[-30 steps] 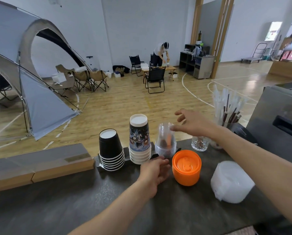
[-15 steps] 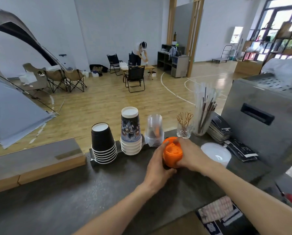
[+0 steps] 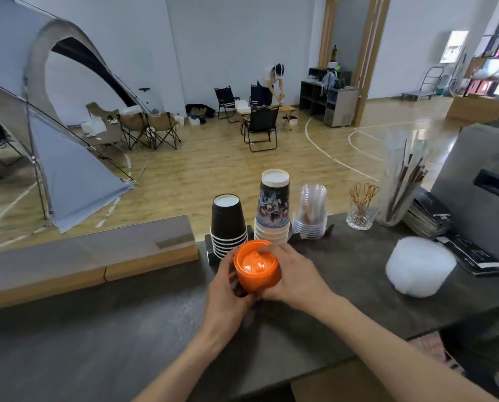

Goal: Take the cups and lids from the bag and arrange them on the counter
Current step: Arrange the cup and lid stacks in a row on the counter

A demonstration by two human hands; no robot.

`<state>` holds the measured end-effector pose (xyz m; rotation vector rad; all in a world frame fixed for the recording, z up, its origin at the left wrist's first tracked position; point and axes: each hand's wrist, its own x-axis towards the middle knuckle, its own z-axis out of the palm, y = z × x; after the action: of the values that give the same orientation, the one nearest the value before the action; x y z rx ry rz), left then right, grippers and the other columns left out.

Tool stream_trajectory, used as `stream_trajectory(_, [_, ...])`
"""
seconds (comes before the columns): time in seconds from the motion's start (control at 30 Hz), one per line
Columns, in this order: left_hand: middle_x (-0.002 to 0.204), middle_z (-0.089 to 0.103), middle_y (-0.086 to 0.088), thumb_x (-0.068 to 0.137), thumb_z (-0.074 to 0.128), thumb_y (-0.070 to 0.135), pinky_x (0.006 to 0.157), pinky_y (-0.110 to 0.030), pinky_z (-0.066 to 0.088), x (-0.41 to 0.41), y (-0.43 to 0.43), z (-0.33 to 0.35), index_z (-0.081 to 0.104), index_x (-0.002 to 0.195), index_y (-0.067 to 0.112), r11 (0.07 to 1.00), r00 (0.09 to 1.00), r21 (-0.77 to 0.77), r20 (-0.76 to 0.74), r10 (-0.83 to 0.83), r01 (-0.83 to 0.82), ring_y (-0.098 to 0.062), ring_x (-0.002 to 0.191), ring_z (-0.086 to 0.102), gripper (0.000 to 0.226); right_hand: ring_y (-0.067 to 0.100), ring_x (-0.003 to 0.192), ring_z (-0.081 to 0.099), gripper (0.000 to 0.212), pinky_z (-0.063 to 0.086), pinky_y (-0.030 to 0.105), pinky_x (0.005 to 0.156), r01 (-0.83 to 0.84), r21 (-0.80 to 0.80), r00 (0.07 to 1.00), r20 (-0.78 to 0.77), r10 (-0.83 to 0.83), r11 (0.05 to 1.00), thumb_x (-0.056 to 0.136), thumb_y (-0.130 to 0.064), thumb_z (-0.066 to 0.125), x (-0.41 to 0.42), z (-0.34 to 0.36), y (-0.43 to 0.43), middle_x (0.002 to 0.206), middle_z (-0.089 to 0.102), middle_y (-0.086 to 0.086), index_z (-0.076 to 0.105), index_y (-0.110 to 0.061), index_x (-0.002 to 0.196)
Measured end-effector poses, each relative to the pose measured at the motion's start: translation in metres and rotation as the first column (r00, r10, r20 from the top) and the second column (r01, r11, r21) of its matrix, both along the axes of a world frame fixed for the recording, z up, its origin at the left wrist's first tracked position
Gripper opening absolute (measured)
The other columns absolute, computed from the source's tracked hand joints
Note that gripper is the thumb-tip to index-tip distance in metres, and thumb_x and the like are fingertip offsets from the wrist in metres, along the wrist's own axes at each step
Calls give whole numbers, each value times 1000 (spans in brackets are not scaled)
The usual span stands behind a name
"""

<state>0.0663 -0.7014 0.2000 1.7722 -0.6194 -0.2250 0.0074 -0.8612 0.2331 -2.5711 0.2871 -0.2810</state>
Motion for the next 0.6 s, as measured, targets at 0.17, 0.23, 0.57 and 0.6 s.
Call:
stream_trajectory(0.17, [115,48,31,72,81,-6,74,7,38,3,6,6,37,134,34,1000,1000,21,15,-14,13,36,96,45,86,16,121,54,90,44,33,100,-15,-8,1000,9,16,1000,55,-50,84,4,4,5,136,52,-9,46,-37,136])
stream_trajectory(0.23, [114,45,34,72,83,-2,74,8,37,2,6,6,35,134,37,1000,999,30,41,2,-3,34,95,45,88,15,122,54,94,45,34,100,-32,5,999,28,32,999,54,-53,83,2,6,5,136,53,-10,43,-38,138])
stream_trajectory(0.57, [123,57,14,73,83,13,83,-20,49,-43,-5,50,55,128,28,991,843,-91,523,130,-96,-7,108,59,63,4,113,58,56,47,27,95,79,-83,962,267,-54,993,76,-46,75,-55,43,-55,123,64,-14,55,-32,127])
stream_trajectory(0.6, [119,59,15,76,81,14,81,-19,49,-52,-19,55,56,125,28,995,849,-94,522,81,-37,-8,103,61,57,7,112,59,51,47,28,94,112,-85,955,283,-84,990,78,-44,74,-61,45,-67,121,65,-12,57,-30,124])
